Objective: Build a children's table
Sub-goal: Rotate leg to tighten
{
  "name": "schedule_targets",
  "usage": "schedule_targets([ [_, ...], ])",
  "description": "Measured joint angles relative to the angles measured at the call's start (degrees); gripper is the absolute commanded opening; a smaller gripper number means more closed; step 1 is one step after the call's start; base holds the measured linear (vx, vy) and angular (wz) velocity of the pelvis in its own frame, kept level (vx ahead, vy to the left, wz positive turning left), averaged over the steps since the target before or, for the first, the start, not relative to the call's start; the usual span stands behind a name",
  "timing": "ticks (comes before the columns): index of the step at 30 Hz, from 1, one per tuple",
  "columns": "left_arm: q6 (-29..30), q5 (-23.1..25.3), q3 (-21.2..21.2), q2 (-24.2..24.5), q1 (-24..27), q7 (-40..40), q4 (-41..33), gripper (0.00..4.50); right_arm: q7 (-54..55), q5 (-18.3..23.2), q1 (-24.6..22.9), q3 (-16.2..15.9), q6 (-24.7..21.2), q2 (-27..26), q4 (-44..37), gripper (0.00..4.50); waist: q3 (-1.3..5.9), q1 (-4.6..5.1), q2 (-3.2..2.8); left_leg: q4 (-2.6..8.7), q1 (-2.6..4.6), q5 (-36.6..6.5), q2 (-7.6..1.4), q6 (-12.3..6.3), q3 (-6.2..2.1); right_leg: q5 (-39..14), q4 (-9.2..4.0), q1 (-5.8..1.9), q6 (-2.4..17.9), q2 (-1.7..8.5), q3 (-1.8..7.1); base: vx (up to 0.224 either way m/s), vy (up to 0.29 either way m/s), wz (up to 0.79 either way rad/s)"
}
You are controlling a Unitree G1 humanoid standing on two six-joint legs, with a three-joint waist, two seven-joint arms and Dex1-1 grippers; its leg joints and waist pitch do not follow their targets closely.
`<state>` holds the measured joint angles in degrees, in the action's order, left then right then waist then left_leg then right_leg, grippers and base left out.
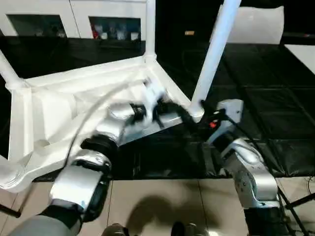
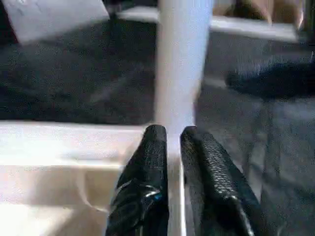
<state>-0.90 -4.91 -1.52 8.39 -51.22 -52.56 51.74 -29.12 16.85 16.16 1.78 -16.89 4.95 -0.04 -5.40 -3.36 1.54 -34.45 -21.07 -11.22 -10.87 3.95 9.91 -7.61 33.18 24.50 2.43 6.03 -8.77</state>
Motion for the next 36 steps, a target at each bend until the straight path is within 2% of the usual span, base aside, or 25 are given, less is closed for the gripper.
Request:
schedule_targets([
  [4, 5.8, -3.0, 1.6, 2.0, 6.2, -2.3, -9.0, 1.33, 0.0, 1.0, 3.0, 0.0, -0.6, -0.1, 0.7, 4.5, 0.01, 0.11, 0.0, -0.01, 0.18, 0.0, 0.01, 0.02, 0.01, 0.1, -0.08, -0.28, -0.1, -0.01, 0.06, 0.0, 0.0, 0.0],
  [6, 11.9, -5.8, 1.5, 4.9, 13.7, -5.0, -19.5, 1.58, 0.7, 1.0, 6.3, 0.3, -0.3, -1.0, 3.1, 4.5, 0.03, 0.49, -0.04, 0.08, 0.09, 0.0, -0.06, 0.09, 0.08, 0.1, -0.01, -0.3, 0.0, -0.05, 0.1, 0.0, 0.0, 0.0],
  [9, 18.5, -7.9, 0.5, 9.3, 21.9, -7.7, -29.8, 1.78, 1.7, 1.0, 9.9, 1.1, 0.0, -1.1, 5.8, 4.5, 0.03, 0.18, -0.04, 0.12, 0.14, 0.0, -0.24, 0.19, 0.06, 0.2, 0.03, -0.08, 0.2, -0.3, 0.13, 0.0, 0.0, 0.0],
  [12, 23.4, -9.5, 0.3, 13.0, 28.6, -8.8, -39.7, 2.04, 2.0, 0.6, 12.6, 1.1, 0.2, -0.8, 9.4, 4.5, 0.03, -0.18, -0.04, 0.11, 0.16, 0.0, -0.32, 0.25, 0.07, 0.2, 0.04, -0.08, 0.3, -0.43, 0.19, 0.0, 0.0, 0.0],
  [14, 27.2, -11.2, 0.5, 14.6, 32.9, -8.5, -46.7, 2.2, 2.8, -0.7, 14.9, 0.5, 0.4, -0.5, 12.6, 4.5, 0.04, -0.04, -0.05, 0.07, 0.21, 0.0, -0.36, 0.34, 0.12, 0.3, 0.05, -0.11, 0.3, -0.49, 0.29, 0.0, 0.0, 0.0],
  [16, 31.2, -12.5, 0.5, 15.4, 36.7, -7.7, -53.7, 2.36, 3.6, -1.7, 16.9, 0.3, 1.0, -0.2, 15.7, 4.5, 0.04, -0.06, -0.05, 0.05, 0.36, 0.1, -0.42, 0.44, 0.1, 0.2, 0.05, -0.25, 0.2, -0.56, 0.31, 0.0, 0.0, 0.0],
  [18, 34.3, -12.5, 0.3, 16.4, 40.2, -6.4, -59.4, 2.62, 5.1, -2.4, 18.7, 0.3, 1.5, -0.2, 18.9, 4.5, 0.03, -0.04, -0.06, 0.06, 0.83, 0.1, -0.48, 0.5, 0.09, 0.2, 0.03, -0.65, 0.2, -0.65, 0.3, 0.0, 0.0, 0.0],
  [20, 35.8, -12.3, 0.3, 16.9, 42.2, -5.2, -61.9, 2.77, 6.2, -3.2, 20.1, 0.4, 2.1, -0.1, 21.2, 4.5, 0.02, -0.03, -0.06, 0.07, 1.07, 0.1, -0.48, 0.5, 0.01, 0.2, 0.02, -0.9, 0.1, -0.73, 0.32, 0.0, 0.0, 0.0],
  [26, 37.7, -8.6, 1.0, 18.2, 46.3, 1.9, -63.9, 3.31, 9.5, -3.8, 24.0, 2.4, 5.8, 1.1, 29.3, 4.5, -0.02, 0.17, -0.14, -0.09, 1.13, 0.1, -0.49, 0.49, -0.18, 0.1, -0.25, -1.3, 0.1, -0.76, 0.13, 0.0, 0.0, 0.0],
  [32, 38.8, -7.2, 2.4, 18.6, 46.7, 6.6, -64.8, 3.82, 12.3, -4.1, 27.8, 5.1, 9.7, 4.0, 37.7, 4.5, -0.04, 0.22, -0.17, -0.12, 1.08, 0.1, -0.5, 0.47, -0.29, 0.1, -0.85, -1.71, 0.1, -0.76, -0.04, 0.0, 0.0, 0.0],
  [34, 38.3, -7.1, 2.3, 18.6, 46.5, 7.6, -64.8, 3.85, 12.6, -4.1, 29.7, 5.5, 11.2, 5.0, 41.4, 4.5, -0.04, 0.24, -0.17, -0.13, 1.01, 0.1, -0.49, 0.46, -0.29, 0.1, -0.95, -1.7, 0.1, -0.76, -0.05, 0.0, 0.0, 0.0],
  [36, 37.8, -6.0, 2.4, 19.0, 46.3, 9.2, -64.7, 4.1, 13.1, -4.1, 31.2, 6.4, 12.9, 6.6, 45.2, 4.5, -0.05, 0.02, -0.18, -0.14, 0.96, 0.1, -0.48, 0.46, -0.27, 0.1, -0.95, -1.72, 0.1, -0.75, -0.02, 0.0, 0.0, 0.0],
])
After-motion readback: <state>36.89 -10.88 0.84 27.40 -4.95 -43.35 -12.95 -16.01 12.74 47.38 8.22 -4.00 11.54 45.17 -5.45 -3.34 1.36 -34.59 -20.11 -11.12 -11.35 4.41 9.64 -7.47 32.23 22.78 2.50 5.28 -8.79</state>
